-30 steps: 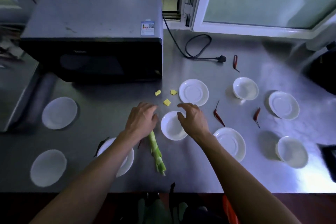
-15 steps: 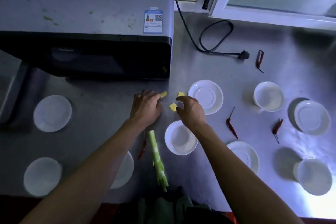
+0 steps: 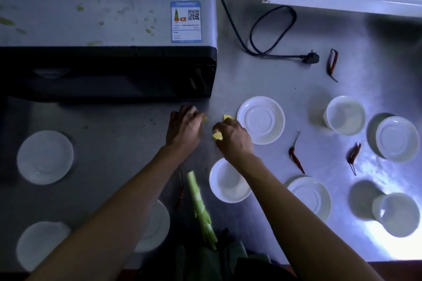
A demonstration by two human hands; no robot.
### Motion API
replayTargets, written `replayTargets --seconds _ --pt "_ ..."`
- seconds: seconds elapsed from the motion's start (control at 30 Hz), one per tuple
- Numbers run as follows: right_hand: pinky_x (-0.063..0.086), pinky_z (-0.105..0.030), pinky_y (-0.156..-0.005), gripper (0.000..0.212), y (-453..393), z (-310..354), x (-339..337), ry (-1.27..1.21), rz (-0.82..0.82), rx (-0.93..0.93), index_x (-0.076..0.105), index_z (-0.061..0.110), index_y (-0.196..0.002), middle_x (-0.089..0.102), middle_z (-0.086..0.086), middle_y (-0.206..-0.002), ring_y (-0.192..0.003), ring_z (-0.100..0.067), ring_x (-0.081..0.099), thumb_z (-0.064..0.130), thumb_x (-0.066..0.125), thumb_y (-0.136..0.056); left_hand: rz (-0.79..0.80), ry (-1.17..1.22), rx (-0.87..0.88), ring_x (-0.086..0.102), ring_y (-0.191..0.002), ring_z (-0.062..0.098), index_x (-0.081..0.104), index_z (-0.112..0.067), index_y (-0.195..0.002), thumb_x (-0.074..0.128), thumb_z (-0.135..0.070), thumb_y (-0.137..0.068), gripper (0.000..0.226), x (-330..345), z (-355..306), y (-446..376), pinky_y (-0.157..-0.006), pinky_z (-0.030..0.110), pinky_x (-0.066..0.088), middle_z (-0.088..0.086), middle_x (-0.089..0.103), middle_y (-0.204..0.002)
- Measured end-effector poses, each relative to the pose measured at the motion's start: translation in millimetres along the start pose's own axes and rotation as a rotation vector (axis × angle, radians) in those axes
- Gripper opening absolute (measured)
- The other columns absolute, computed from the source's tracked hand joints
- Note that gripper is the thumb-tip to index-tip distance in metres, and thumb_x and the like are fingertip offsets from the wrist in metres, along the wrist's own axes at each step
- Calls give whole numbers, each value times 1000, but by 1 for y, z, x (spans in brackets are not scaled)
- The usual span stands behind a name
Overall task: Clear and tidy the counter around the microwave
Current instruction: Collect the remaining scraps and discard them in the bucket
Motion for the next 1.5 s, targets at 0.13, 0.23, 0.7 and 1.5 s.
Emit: replayTargets --seconds 0.13,0.23,0.7,1.5 --pt "48 -39 -82 26 0 1 2 6 -22 -7 68 19 -112 59 -7 -117 -111 -32 55 13 69 -87 6 5 14 48 -112 29 65 -20 -113 59 -17 -89 25 1 1 -2 -88 42 33 3 57 -109" --pt "49 -40 -79 21 1 1 1 -6 -53 -12 66 17 -106 59 -7 -112 -108 -30 54 12 69 -86 10 22 16 48 -113 28 63 -18 -107 60 -19 -90 17 0 0 -1 -89 43 35 3 57 -109" --pt "52 -38 -63 20 27 -1 -13 -145 -210 -10 71 16 -98 70 -8 -94 -77 -36 63 3 65 -84 -42 115 8 51 -106 25 68 -18 -93 61 -8 -89 13 -3 5 36 -87 40 35 1 63 -105" --pt "54 -40 -69 8 225 -105 -57 -392 -720 366 71 20 -89 69 2 -86 -76 -20 63 13 69 -85 -83 239 533 62 -85 27 68 -19 -88 69 -13 -83 9 -31 -149 96 -72 42 48 -3 70 -83"
Point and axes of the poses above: each hand's wrist, its own y-axis away from the middle knuckle, its own x-axis out of the palm, z = x × y, the point moved 6 cm from there along -y, towards the middle knuckle
